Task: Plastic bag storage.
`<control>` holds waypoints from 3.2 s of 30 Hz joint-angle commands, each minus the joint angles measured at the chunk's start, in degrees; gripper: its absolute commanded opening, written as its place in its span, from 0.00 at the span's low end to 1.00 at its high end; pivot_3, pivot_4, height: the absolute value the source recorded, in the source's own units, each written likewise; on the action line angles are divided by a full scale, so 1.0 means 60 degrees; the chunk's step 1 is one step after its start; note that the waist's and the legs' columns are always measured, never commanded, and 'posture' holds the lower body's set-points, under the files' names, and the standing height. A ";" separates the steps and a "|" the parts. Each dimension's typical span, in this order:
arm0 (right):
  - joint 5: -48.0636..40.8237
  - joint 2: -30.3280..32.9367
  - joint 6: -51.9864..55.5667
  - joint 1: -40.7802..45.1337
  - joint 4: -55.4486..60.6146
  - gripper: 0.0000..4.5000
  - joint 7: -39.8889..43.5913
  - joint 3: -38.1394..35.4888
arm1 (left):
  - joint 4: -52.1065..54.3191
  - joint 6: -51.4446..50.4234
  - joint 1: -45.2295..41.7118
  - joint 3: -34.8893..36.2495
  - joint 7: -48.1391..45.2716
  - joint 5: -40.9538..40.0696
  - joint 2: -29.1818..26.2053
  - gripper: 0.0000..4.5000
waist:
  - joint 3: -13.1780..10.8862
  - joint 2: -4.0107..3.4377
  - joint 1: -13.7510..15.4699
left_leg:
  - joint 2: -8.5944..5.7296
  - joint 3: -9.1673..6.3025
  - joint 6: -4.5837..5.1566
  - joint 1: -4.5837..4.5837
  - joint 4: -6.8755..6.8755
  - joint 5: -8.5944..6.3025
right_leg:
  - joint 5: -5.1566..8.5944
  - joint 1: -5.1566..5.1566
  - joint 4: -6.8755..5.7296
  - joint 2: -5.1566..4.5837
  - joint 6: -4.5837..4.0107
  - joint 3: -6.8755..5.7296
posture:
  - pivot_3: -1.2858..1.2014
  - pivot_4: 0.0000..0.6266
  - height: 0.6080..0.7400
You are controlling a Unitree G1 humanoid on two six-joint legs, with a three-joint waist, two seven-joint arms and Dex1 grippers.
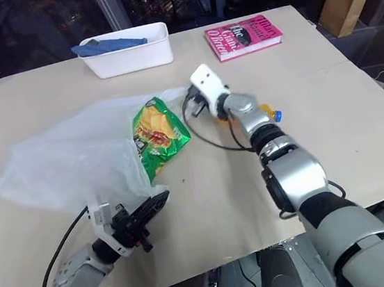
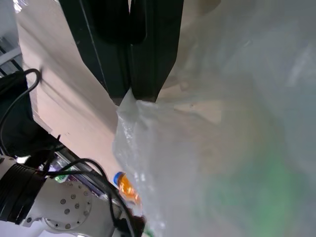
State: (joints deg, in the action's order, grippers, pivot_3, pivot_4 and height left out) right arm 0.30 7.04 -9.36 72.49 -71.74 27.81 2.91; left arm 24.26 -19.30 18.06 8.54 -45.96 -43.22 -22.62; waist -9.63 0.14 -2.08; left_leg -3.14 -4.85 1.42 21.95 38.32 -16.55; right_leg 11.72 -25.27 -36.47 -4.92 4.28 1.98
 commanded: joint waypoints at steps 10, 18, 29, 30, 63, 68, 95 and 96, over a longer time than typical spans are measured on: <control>-0.0402 0.2760 0.2132 -0.0820 0.2851 0.06 0.1770 -0.0653 | 0.0426 -0.0353 -0.0920 -0.0045 0.0133 -0.0589 0.0083 0.00 | 0.0000 0.0000 -0.0089 | 0.0012 0.0027 0.0004 -0.0002 -0.0004 -0.0001 | 0.0000 0.0000 0.0012 0.0008 0.0001 0.0020 | 0.52 0.24 1.00; -0.1623 0.3714 0.5731 -0.2860 0.7411 0.72 0.3508 -0.0863 | 0.0087 -0.0697 -0.2752 0.0324 0.0944 -0.1294 0.0511 0.00 | 0.0001 0.0002 0.0001 | 0.0014 0.0030 0.0006 -0.0001 0.0014 -0.0002 | -0.0002 -0.0001 -0.0008 0.0005 0.0003 0.0026 | 0.52 0.24 1.00; -0.1999 0.5352 0.6012 -0.4649 0.8701 0.72 0.5348 -0.0194 | -0.0107 -0.0970 -0.2913 0.0674 0.1102 -0.1729 0.0454 0.00 | 0.0000 0.0008 -0.0067 | 0.0015 0.0043 0.0011 -0.0006 0.0010 -0.0005 | -0.0003 0.0007 0.0016 0.0006 0.0006 0.0035 | 0.52 0.24 1.00; -0.1876 0.5240 0.5800 -0.4603 0.8478 0.72 0.5316 -0.0063 | -0.0110 -0.0966 -0.2894 0.0626 0.1076 -0.1670 0.0445 0.00 | 0.0000 0.0008 -0.0064 | 0.0016 0.0058 0.0011 -0.0015 0.0012 -0.0005 | -0.0003 0.0007 0.0006 0.0009 0.0006 0.0047 | 0.52 0.24 1.00; -0.0479 0.4615 0.4159 -0.4398 0.6948 0.12 0.7430 0.1683 | -0.0421 -0.0698 -0.2739 0.0341 0.0812 -0.1085 0.0629 0.00 | 0.0040 0.0070 -0.0005 | 0.0030 0.0050 0.0009 -0.0083 0.0035 -0.0005 | -0.0006 0.0076 -0.0010 0.0020 0.0001 0.0043 | 0.52 0.24 1.00; -0.0052 0.4687 0.3982 -0.4473 0.6920 0.61 0.7303 0.2031 | -0.0509 -0.0700 -0.2865 0.0274 0.0818 -0.0985 0.0660 0.00 | 0.0041 0.0072 -0.0009 | 0.0035 0.0048 0.0040 -0.0211 0.0011 -0.0024 | -0.0004 0.0199 0.0016 0.0024 0.0000 0.0036 | 0.52 0.24 1.00; 0.1369 0.4656 0.2671 -0.3728 0.5498 0.59 0.6485 0.2198 | -0.0318 -0.0669 -0.2862 0.0241 0.1037 -0.0787 0.0987 0.00 | 0.0051 0.0089 0.0244 | 0.0023 -0.0050 0.0009 -0.0196 -0.0006 -0.0008 | -0.0004 0.0269 0.0117 0.0004 -0.0002 -0.0079 | 0.52 0.24 1.00; 0.1115 0.4838 0.2892 -0.3853 0.5961 0.59 0.6936 0.2104 | -0.0316 -0.0681 -0.2868 0.0242 0.1036 -0.0792 0.0978 0.00 | 0.0050 0.0089 0.0244 | 0.0023 -0.0053 0.0009 -0.0191 -0.0006 -0.0008 | -0.0003 0.0267 0.0117 0.0004 -0.0003 -0.0080 | 0.52 0.24 1.00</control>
State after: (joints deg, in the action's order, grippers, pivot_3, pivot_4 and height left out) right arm 8.99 34.32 5.75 51.15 -39.46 64.06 15.81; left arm 20.51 -24.04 1.30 9.95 -39.68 -47.45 -16.59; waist -9.33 0.67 -0.62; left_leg -3.01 -5.19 1.48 20.82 38.28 -16.60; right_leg 11.70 -23.68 -35.76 -4.89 4.26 1.48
